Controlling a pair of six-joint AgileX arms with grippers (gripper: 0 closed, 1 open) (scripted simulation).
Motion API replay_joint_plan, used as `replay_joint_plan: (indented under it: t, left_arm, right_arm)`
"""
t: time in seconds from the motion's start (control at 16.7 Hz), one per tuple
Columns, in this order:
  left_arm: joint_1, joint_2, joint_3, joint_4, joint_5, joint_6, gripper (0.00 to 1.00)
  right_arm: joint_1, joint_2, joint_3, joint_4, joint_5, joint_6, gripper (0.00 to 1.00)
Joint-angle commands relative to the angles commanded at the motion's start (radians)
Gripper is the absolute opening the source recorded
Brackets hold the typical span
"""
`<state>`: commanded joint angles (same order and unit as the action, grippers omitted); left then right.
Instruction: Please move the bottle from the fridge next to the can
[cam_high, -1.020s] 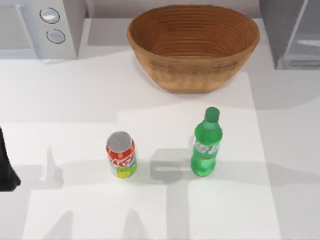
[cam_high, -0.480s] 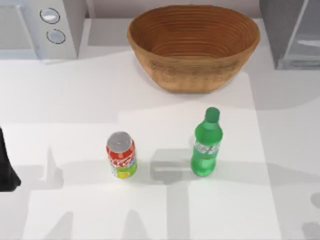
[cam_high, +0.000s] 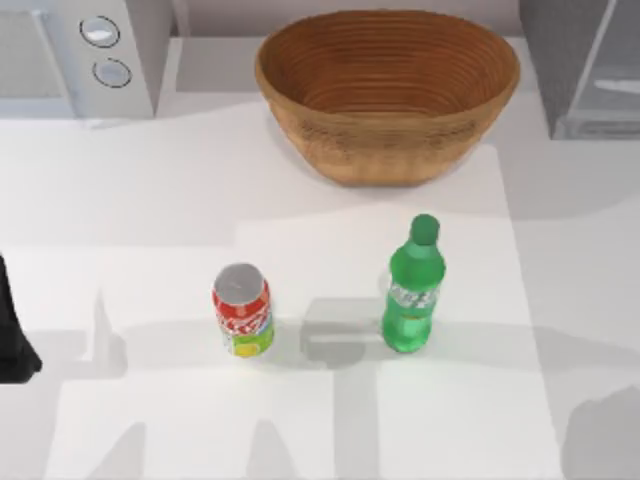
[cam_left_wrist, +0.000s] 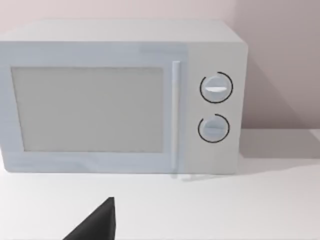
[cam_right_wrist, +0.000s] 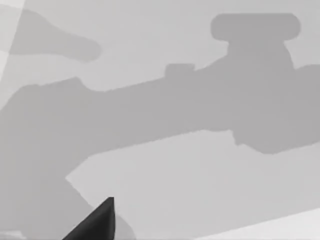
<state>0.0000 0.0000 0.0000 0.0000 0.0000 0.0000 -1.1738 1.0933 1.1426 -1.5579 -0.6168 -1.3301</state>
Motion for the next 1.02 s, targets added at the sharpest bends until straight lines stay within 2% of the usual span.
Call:
replay_joint_plan:
  t: [0.24,0.48,0.66,1.02]
  left_arm:
    - [0.000,0.000,0.000,0.000,0.000,0.000,1.00]
    - [0.000,0.000,0.000,0.000,0.000,0.000,1.00]
    - [0.000,0.000,0.000,0.000,0.000,0.000,1.00]
    - [0.000,0.000,0.000,0.000,0.000,0.000,1.00]
  right_arm:
    - [-0.328,0.381,0.100,0.032,-0.169,-0.371,1.00]
    - [-0.556,0.633,0.162,0.074,-0.288,-0.612,1.00]
    - [-0.632,0.712,0.182,0.091,-0.330,-0.688,1.00]
    - [-0.633,0.715,0.180,0.093,-0.331,-0.690,1.00]
